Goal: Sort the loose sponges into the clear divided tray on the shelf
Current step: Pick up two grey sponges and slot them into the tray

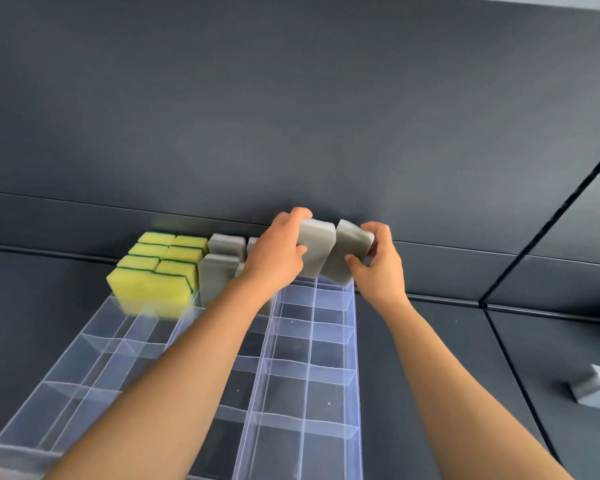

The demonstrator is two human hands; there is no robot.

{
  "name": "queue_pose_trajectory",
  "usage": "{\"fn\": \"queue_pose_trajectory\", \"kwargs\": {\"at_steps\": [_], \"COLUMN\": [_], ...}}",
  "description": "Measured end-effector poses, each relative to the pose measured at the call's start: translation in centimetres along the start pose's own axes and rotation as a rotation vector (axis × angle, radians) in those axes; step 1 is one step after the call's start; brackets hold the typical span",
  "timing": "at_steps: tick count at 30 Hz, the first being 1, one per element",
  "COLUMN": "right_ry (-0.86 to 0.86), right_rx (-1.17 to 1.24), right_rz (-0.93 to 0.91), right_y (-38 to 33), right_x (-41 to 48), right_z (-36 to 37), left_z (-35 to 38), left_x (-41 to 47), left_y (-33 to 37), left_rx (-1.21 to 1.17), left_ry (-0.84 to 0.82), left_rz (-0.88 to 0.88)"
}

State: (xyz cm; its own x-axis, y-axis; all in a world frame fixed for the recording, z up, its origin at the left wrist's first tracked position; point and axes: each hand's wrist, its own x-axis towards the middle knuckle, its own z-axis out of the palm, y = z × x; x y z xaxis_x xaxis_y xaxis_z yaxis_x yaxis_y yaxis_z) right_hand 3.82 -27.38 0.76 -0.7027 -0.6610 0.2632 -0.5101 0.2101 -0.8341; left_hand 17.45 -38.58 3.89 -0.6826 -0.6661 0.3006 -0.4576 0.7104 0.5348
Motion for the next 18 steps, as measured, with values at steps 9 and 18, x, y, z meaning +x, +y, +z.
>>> {"fn": "queue_pose_trajectory", "kwargs": {"at_steps": [9, 18], "right_ry": [-0.023, -0.036], "right_rx": [-0.094, -0.290], "right_rz": [-0.051, -0.157], "right_y": [1.9, 2.1], "right_x": [0.0, -0.4], "right_z": [0.8, 1.3], "left_z": [0.7, 0.6], "left_x": [0.4, 0.6], "left_y": [0.3, 0.9], "left_rx": [0.084, 0.236], "left_ry": [-0.032, -0.084], "left_rz": [-0.051, -0.062]}}
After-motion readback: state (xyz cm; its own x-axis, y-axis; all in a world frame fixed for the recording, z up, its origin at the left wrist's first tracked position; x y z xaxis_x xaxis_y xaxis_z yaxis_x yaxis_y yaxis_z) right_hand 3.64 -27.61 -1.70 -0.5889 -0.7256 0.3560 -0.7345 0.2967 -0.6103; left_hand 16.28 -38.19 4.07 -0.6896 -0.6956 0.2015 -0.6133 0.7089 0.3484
